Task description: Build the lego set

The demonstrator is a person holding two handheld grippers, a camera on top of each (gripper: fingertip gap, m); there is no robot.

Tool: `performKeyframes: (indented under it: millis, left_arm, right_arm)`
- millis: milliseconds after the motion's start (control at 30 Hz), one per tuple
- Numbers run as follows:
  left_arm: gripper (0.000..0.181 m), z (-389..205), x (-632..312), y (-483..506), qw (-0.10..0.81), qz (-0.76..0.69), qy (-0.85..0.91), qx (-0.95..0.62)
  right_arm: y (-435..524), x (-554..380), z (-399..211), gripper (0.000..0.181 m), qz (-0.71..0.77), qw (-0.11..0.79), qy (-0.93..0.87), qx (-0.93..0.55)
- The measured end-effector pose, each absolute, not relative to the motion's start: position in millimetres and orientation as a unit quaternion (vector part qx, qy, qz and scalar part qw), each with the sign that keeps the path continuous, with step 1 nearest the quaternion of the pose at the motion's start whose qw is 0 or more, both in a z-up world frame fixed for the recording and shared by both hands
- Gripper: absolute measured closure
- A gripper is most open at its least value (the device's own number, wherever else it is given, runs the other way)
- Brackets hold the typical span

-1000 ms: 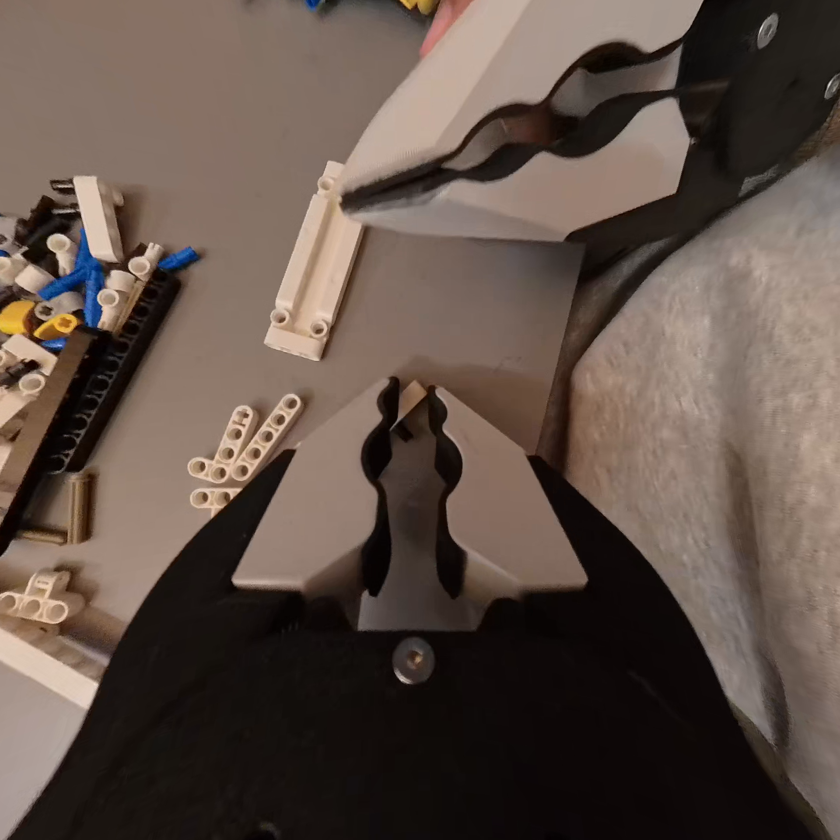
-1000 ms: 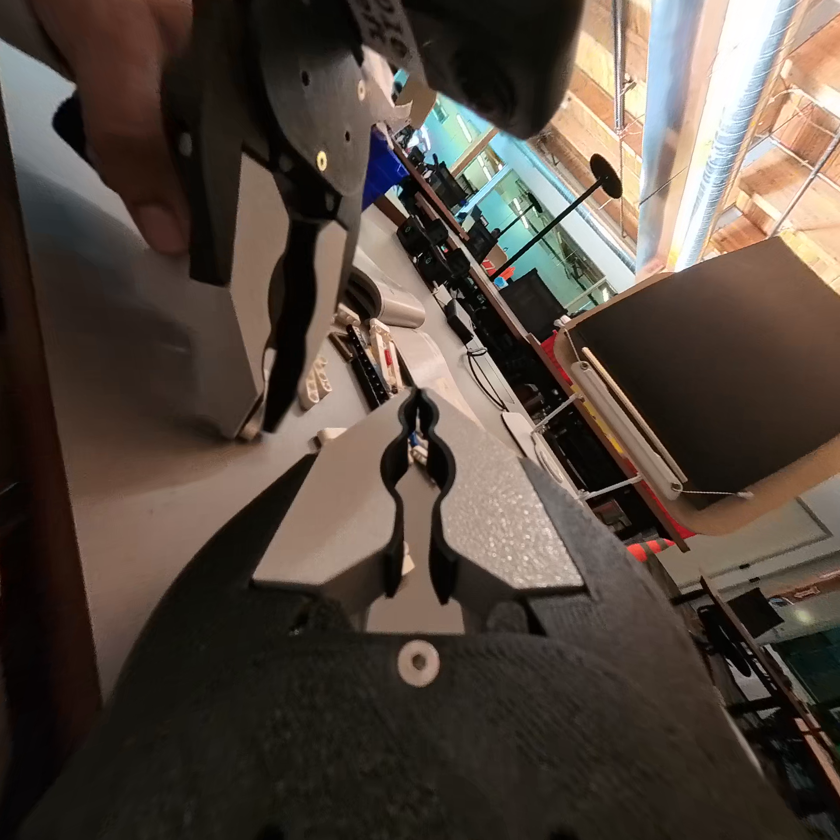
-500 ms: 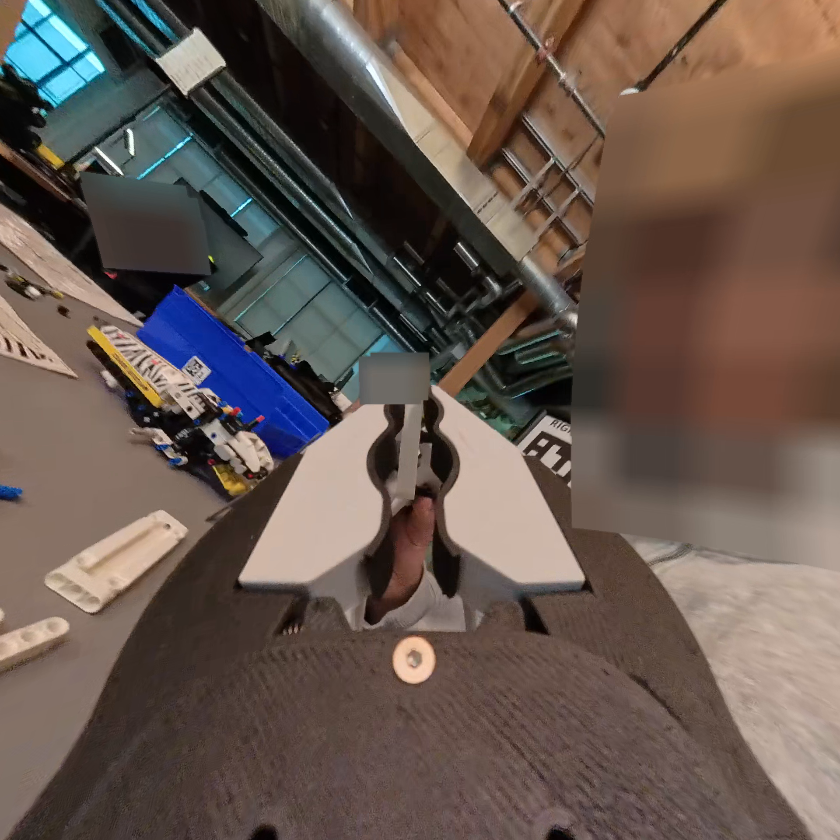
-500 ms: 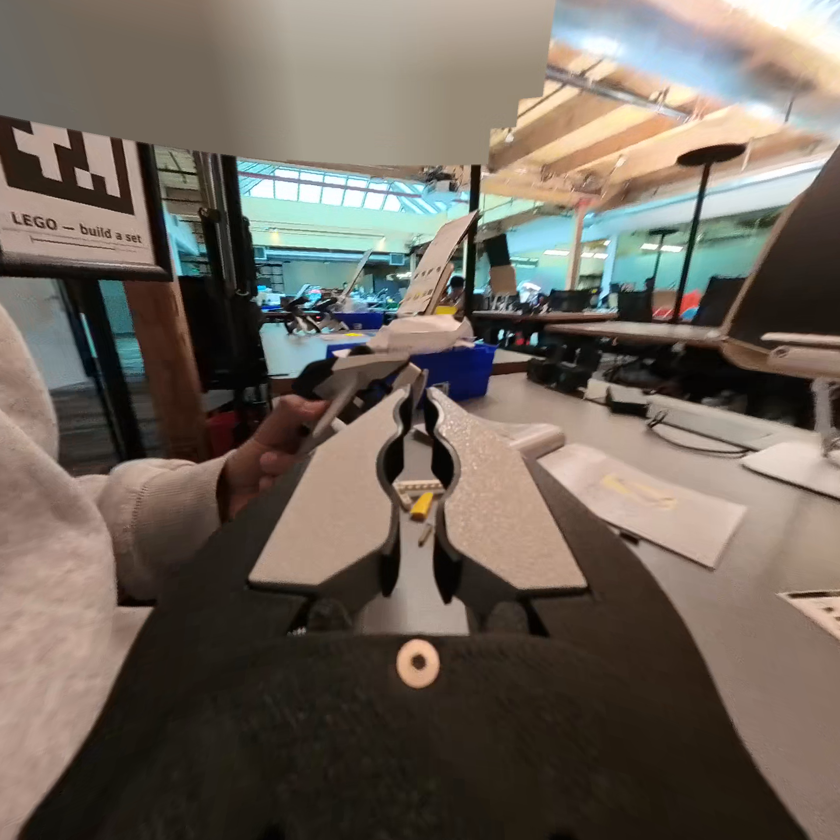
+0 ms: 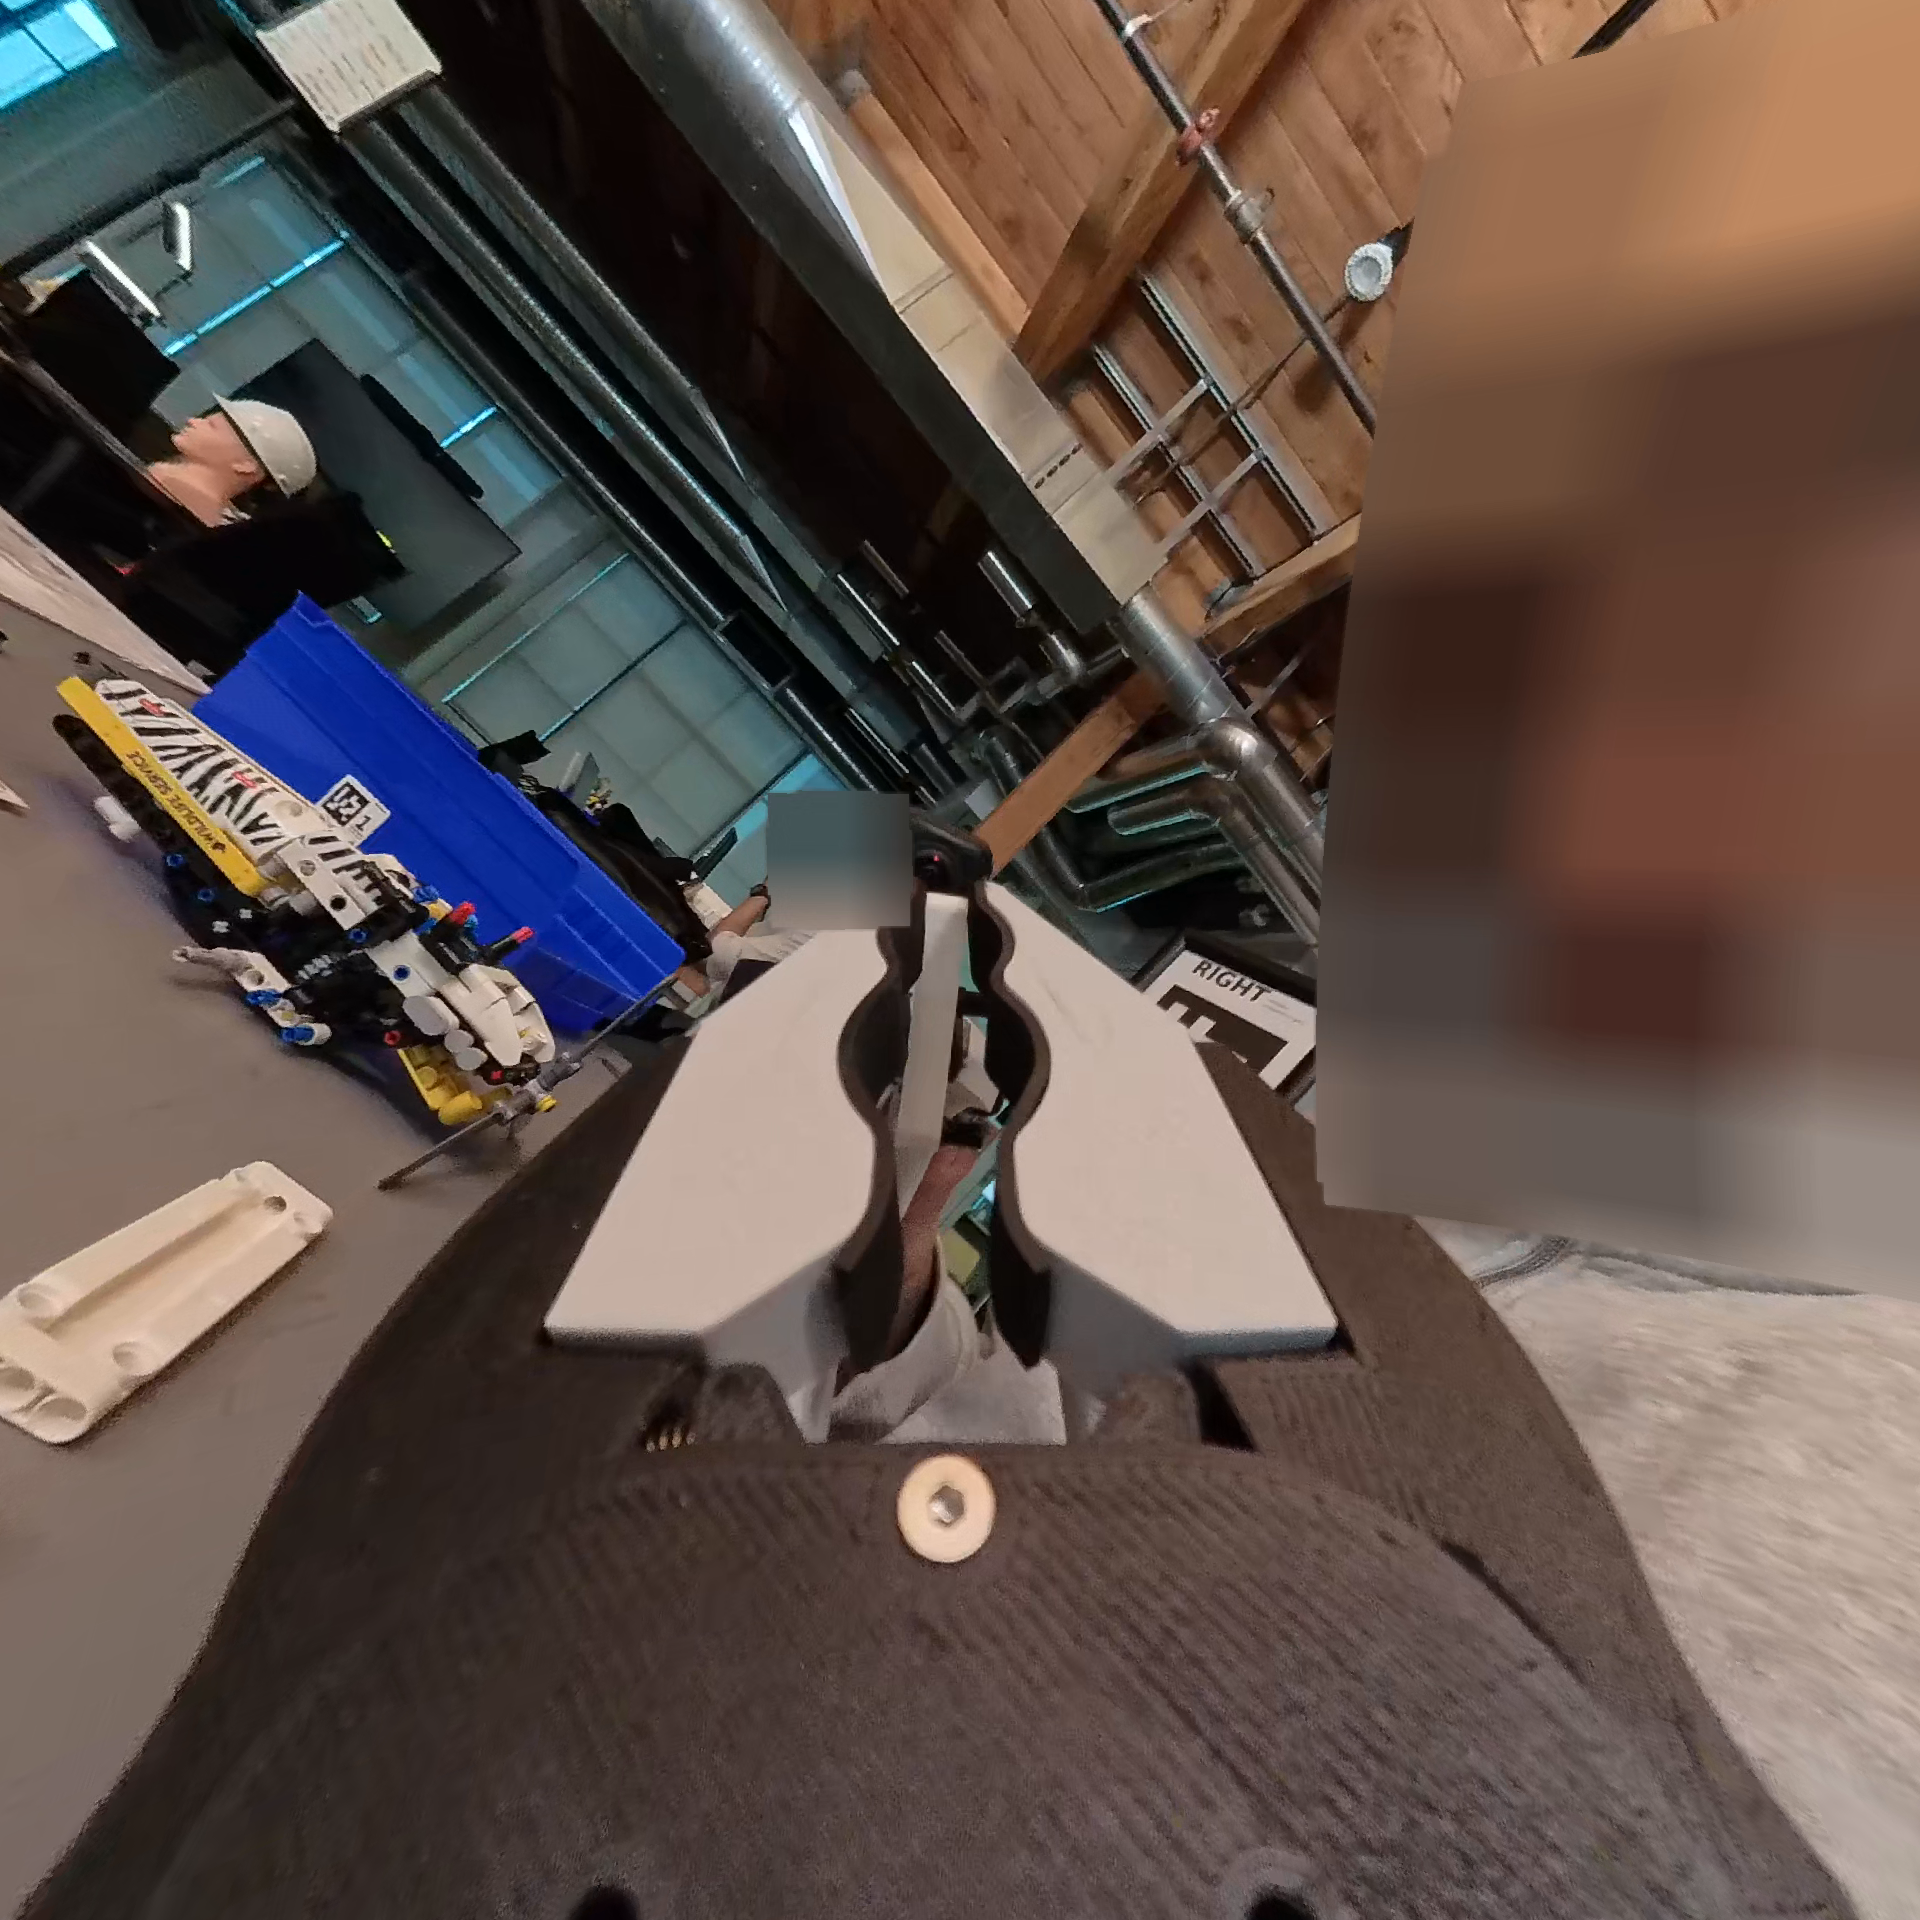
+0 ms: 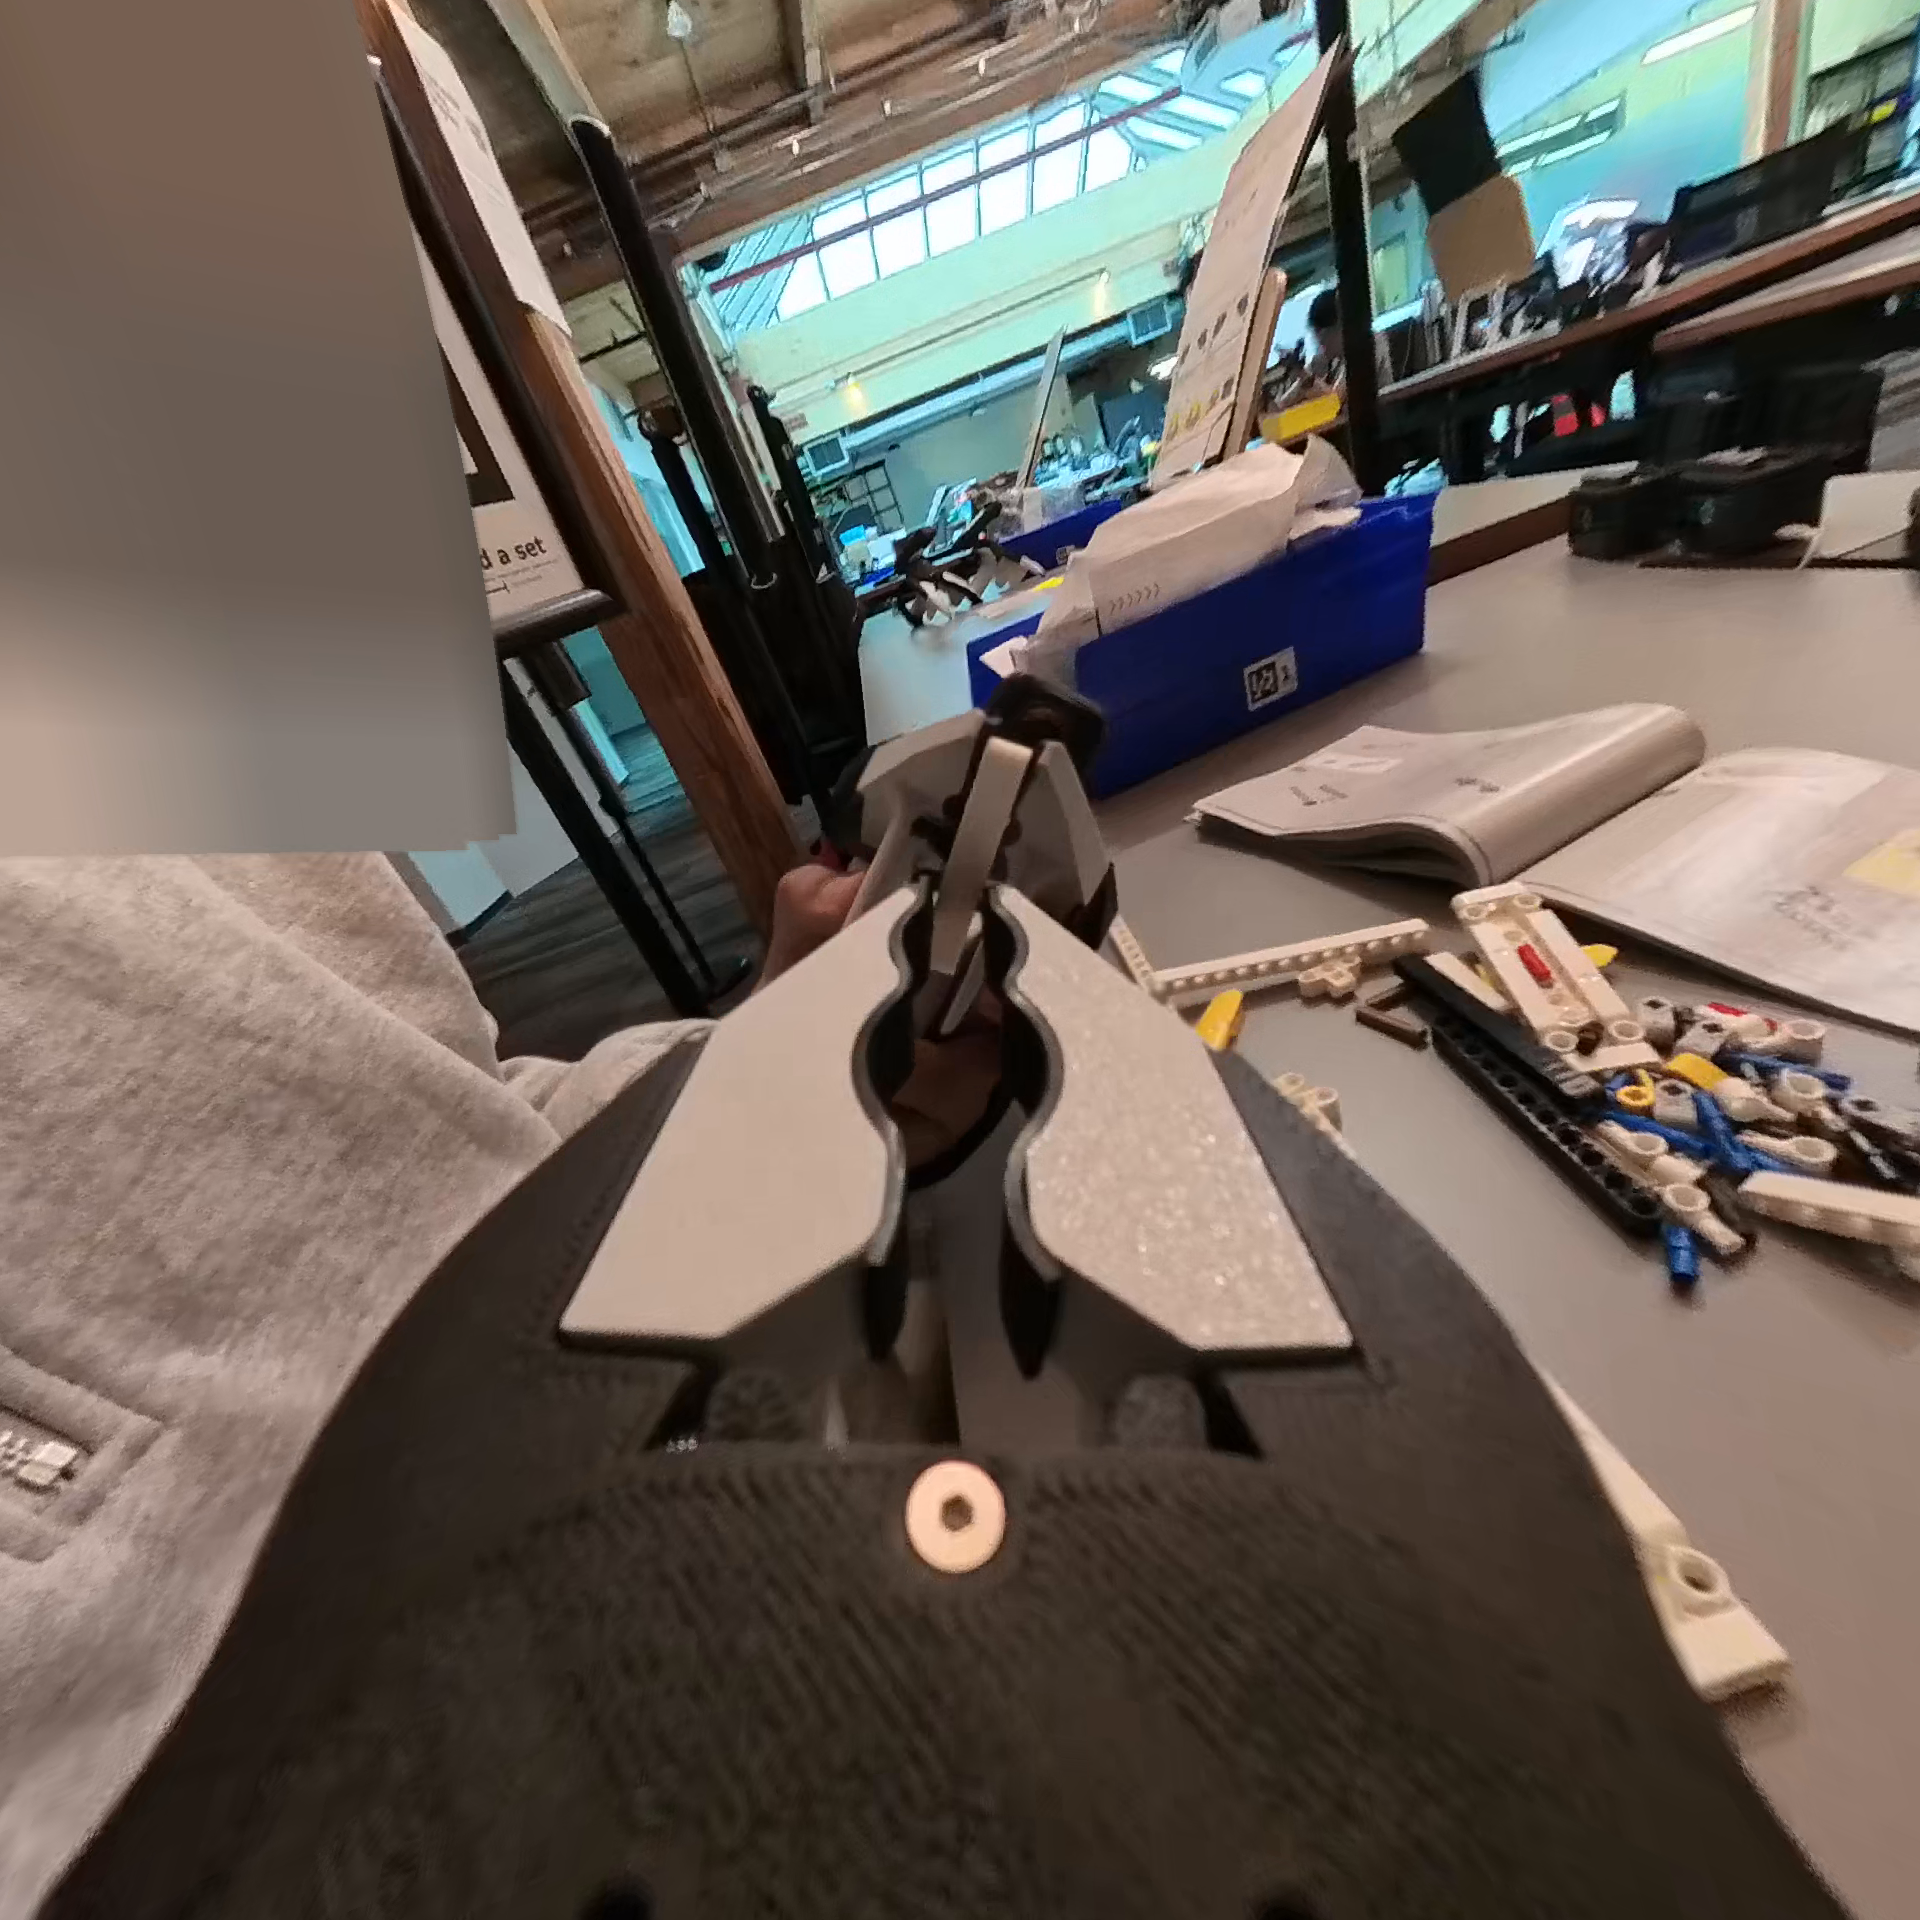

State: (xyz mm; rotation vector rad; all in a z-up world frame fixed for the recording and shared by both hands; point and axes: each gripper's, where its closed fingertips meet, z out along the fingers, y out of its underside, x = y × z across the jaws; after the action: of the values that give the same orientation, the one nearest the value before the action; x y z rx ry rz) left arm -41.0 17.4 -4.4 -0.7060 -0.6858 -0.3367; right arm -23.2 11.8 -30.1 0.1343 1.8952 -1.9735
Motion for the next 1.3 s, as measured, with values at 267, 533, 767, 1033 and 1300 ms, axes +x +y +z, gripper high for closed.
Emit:
performKeyframes:
  millis: [267,533,767,1033,1300]
  left_arm:
    - [0.173,-3.3,-38.2,14.3,0.865,-0.119,-0.335,-0.355]
    - [0.16,-33.0,-51.1,-14.4,0.785,0.059,-0.43,-0.442]
    - [0.151,-93.0,-68.3,0.7,0.586,0.192,-0.487,-0.619]
    - [0.145,-129.2,-74.8,22.6,0.487,0.183,-0.499,-0.693]
    - [0.143,-152.2,-78.2,24.9,0.417,0.169,-0.518,-0.728]
  right_arm:
    - [11.6,-26.0,-32.6,0.177,-0.642,0.166,0.748,0.023]
    - [23.1,-83.9,-43.1,0.177,-0.511,0.003,0.859,-0.036]
    - [20.7,-115.1,-112.0,0.176,-0.251,-0.009,0.957,-0.144]
    - [20.8,-125.8,-150.7,0.176,-0.063,0.06,0.981,-0.172]
    - [28.3,-119.0,-164.3,0.176,0.003,0.119,0.976,-0.18]
